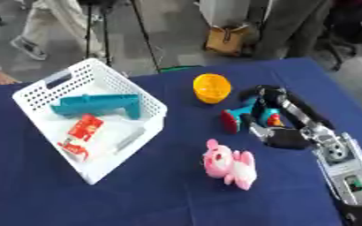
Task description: Pick up objects on the table and place them in the box.
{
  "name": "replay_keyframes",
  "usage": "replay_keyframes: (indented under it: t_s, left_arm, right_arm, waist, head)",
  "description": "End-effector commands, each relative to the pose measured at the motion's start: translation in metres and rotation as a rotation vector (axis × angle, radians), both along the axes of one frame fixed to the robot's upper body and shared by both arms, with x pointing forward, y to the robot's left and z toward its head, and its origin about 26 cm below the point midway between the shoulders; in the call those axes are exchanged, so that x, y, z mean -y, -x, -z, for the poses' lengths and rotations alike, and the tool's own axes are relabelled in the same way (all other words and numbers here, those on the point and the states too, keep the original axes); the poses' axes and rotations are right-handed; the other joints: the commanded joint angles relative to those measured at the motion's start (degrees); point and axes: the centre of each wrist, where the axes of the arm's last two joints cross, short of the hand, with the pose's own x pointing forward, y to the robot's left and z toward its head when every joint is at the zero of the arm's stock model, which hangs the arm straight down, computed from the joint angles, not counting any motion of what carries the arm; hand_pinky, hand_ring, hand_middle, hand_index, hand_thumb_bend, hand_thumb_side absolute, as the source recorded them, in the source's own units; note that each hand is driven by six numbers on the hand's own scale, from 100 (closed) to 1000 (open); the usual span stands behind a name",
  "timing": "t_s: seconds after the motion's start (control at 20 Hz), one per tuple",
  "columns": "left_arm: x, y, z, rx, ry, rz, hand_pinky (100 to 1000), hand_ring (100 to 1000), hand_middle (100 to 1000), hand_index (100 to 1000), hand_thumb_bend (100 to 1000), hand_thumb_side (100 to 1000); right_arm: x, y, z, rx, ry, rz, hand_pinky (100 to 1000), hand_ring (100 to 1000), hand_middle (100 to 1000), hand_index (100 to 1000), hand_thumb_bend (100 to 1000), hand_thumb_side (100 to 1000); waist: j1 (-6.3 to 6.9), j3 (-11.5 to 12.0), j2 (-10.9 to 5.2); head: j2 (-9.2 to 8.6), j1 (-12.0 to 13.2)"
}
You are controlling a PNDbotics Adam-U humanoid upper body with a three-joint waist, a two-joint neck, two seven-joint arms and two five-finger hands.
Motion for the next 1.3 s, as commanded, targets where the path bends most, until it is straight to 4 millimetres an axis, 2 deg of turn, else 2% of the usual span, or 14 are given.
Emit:
replay_keyframes:
  t_s: [0.05, 0.1, 0.15, 0.35, 0.85, 1.3]
  left_arm:
    - [0.0, 0.002, -0.009, 0.031, -0.012, 0.013, 758, 672, 717, 818, 282, 834]
    - [0.0, 0.002, -0.009, 0.031, -0.012, 0.013, 758, 672, 717, 818, 282, 834]
    - [0.0, 0.002, -0.009, 0.03, -0.012, 0.013, 759, 672, 717, 819, 281, 837]
    - [0.0, 0.002, -0.009, 0.028, -0.014, 0.015, 759, 672, 717, 819, 281, 836]
    - [0.001, 0.002, -0.009, 0.028, -0.015, 0.017, 759, 672, 717, 819, 280, 838]
    - [0.001, 0.002, -0.009, 0.027, -0.015, 0.021, 759, 673, 717, 819, 281, 839]
  right_arm:
    - [0.007, -0.005, -0.009, 0.001, 0.122, -0.017, 498, 532, 734, 825, 494, 513]
    - [0.008, -0.007, -0.008, -0.003, 0.145, -0.023, 498, 532, 734, 825, 494, 513]
    - [0.008, -0.008, -0.007, -0.008, 0.17, -0.026, 510, 543, 733, 821, 547, 536]
    - [0.011, -0.014, -0.003, -0.024, 0.287, -0.02, 530, 564, 723, 815, 609, 569]
    - [0.012, -0.021, 0.025, -0.087, 0.443, -0.018, 550, 590, 722, 812, 607, 631]
    - [0.001, -0.025, 0.047, -0.134, 0.51, -0.075, 557, 601, 720, 811, 601, 652]
  waist:
    - [-0.01, 0.03, -0.88]
    - [0.0, 0.04, -0.88]
    - [-0.02, 0.06, -0.88]
    - [-0.05, 0.07, -0.89]
    - [-0.02, 0.18, -0.86]
    - [-0.02, 0.27, -0.86]
  head:
    - [0.01, -0.19]
    - [0.04, -0.18]
    - [0.08, -0.19]
    - [0.18, -0.23]
    - [0.31, -0.3]
    - [0.29, -0.48]
